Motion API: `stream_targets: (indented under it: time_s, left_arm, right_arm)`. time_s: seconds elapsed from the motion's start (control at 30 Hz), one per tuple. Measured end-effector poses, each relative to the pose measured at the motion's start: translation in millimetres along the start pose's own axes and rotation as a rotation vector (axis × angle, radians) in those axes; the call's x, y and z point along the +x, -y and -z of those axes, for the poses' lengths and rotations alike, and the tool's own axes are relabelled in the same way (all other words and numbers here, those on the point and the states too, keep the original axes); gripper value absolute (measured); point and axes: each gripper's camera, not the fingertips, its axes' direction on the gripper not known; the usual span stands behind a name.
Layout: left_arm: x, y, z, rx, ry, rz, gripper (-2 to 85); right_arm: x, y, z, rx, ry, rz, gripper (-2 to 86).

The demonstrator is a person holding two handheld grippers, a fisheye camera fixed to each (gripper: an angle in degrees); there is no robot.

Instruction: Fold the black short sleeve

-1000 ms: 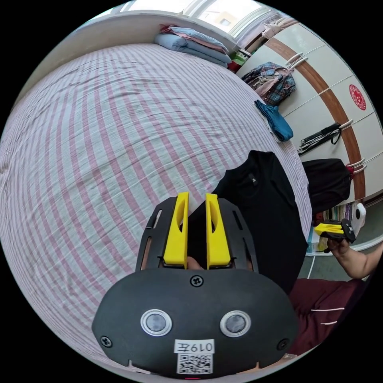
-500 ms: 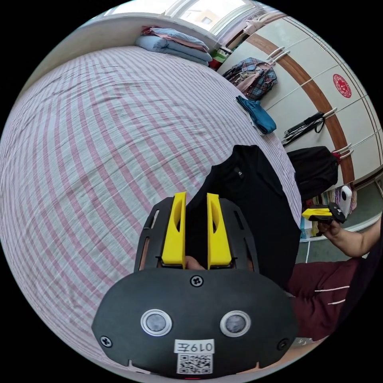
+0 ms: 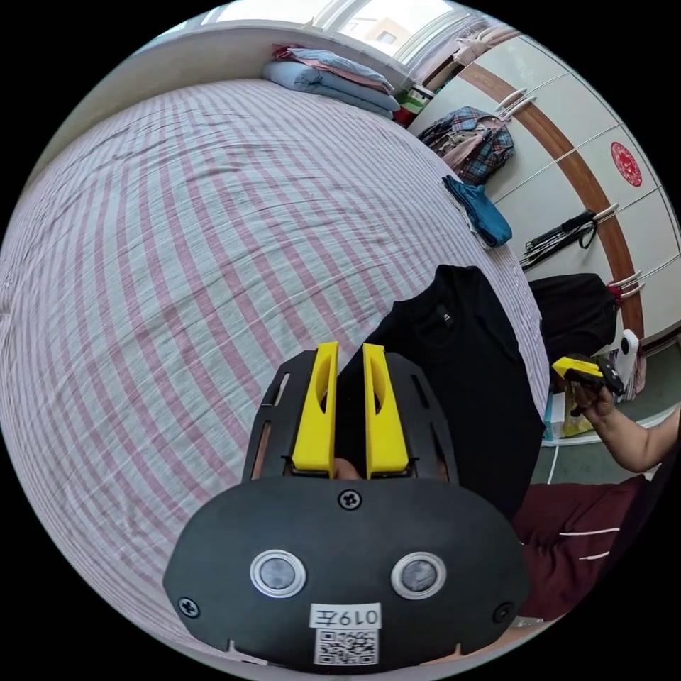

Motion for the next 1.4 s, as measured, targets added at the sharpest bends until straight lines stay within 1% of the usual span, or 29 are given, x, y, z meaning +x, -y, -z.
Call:
stream_targets:
  time_s: [0.1, 0.17, 0.2, 0.27, 0.37, 0.5, 0.57, 0.67, 0.73, 0.8, 0.9, 1.0, 1.2, 1.33, 1.4]
  left_arm:
    - [-1, -4, 10, 0.072, -0.023, 0.035, 1.6]
    - [16, 2, 11, 0.101, -0.054, -0.030, 1.2]
    - [23, 5, 8, 0.085, -0.054, -0.057, 1.2]
    - [50, 15, -11, -0.014, -0.030, -0.163, 1.0]
    - [68, 20, -30, -0.068, 0.004, -0.206, 0.9]
    - [77, 19, -46, -0.128, 0.080, -0.217, 0.9]
    - [81, 15, -50, -0.141, 0.096, -0.234, 0.8]
    - [85, 5, -51, -0.141, 0.096, -0.250, 0.8]
    - [85, -3, -50, -0.135, 0.084, -0.241, 0.7]
    - [85, -11, -50, -0.127, 0.072, -0.229, 0.7]
    - [85, -24, -49, -0.117, 0.056, -0.211, 0.8]
    - [84, -38, -47, -0.118, 0.031, -0.188, 0.8]
    - [84, -70, -34, -0.099, -0.018, -0.145, 0.8]
    - [74, -104, -3, 0.027, -0.065, -0.028, 0.8]
    - [76, -125, 13, 0.086, -0.073, -0.003, 0.8]
  right_arm:
    - [23, 41, -5, 0.067, -0.033, 0.033, -0.7]
    - [37, 72, -12, 0.090, -0.039, 0.038, -0.7]
    - [45, 92, -16, 0.101, -0.018, 0.042, -0.7]
    - [52, 118, -24, 0.101, -0.012, 0.032, -0.7]
    - [51, 145, -45, 0.083, -0.036, 0.072, -0.7]
    - [52, 173, -108, -0.043, -0.221, 0.198, -0.7]
    - [56, 181, -130, -0.093, -0.263, 0.261, -0.7]
    - [60, 187, -148, -0.106, -0.240, 0.356, -0.7]
    - [63, 189, -155, -0.108, -0.178, 0.390, -0.7]
    - [66, 190, -162, -0.123, -0.162, 0.391, -0.7]
    - [78, 190, -177, -0.141, -0.194, 0.362, -0.7]
    - [95, 190, -188, -0.170, -0.159, 0.325, -0.7]
    - [117, 173, -175, -0.135, -0.099, 0.300, -0.7]
    - [151, 149, -143, -0.064, -0.078, 0.202, -0.7]
    - [164, 131, -131, -0.047, -0.060, 0.172, -0.7]
